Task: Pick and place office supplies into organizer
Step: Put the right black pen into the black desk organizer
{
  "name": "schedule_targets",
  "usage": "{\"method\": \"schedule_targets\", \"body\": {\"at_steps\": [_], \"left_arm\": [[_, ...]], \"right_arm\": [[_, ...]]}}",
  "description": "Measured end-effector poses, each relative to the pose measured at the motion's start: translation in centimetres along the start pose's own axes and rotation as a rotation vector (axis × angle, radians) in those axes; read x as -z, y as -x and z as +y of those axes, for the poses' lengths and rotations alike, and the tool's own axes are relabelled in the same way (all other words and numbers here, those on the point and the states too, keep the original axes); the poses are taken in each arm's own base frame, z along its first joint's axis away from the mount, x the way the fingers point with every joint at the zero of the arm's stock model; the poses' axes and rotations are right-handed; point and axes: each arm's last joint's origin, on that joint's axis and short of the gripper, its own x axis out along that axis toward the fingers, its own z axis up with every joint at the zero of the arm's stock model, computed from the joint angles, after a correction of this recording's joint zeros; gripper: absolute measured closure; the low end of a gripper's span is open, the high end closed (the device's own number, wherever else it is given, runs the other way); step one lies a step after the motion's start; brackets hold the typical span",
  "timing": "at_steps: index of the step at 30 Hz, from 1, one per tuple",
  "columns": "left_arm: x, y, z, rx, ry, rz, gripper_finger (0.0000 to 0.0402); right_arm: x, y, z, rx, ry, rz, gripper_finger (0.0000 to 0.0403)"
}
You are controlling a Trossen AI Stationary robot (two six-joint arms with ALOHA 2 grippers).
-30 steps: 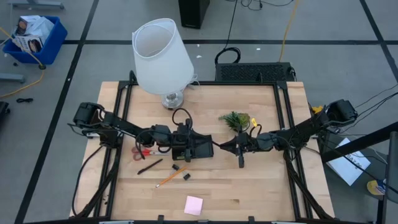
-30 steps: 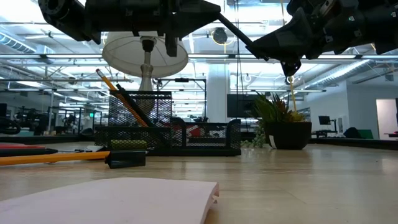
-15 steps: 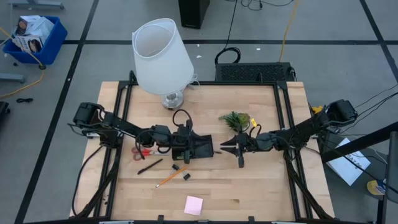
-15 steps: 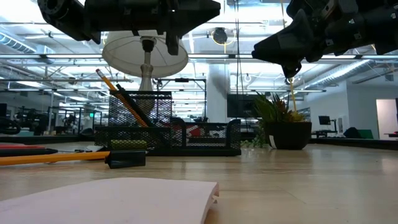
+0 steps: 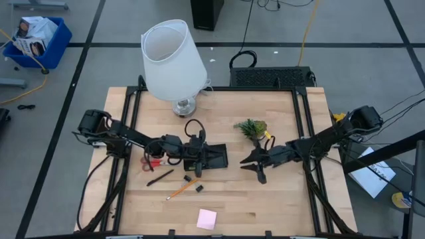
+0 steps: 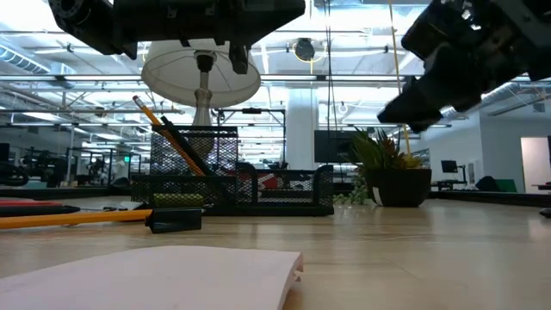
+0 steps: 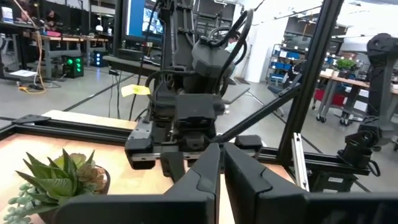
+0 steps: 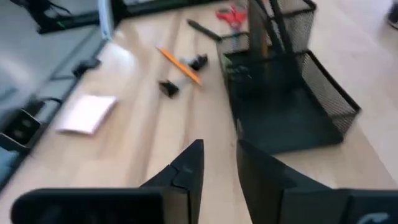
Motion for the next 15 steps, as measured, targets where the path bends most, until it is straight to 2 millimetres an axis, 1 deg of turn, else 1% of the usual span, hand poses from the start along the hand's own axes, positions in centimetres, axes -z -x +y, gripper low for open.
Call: {"method": "schedule_targets", "body": {"at_steps": [5,8,11,15], "left_arm": [[0.3,0.0,0.0,-0.004,-0.004,0.031,0.0395],[0.7,0.0,0.1,-0.011,-0.008,0.067,0.0398],[0.8,0.0,0.1,-0.025,-0.007,0.085,0.0388],[1.0,0.1,0.2,-0.04,-0.009,0.095,0.0368]], "right_arm": [[0.7,0.1,0.1,0.026,0.026,0.056,0.0338],[1.0,0.1,0.5,-0.036,0.034,0.093,0.035],[1.3,0.2,0.7,-0.061,0.029,0.168,0.036],[1.9,0.4,0.6,-0.019,0.031,0.338,0.0364]]}}
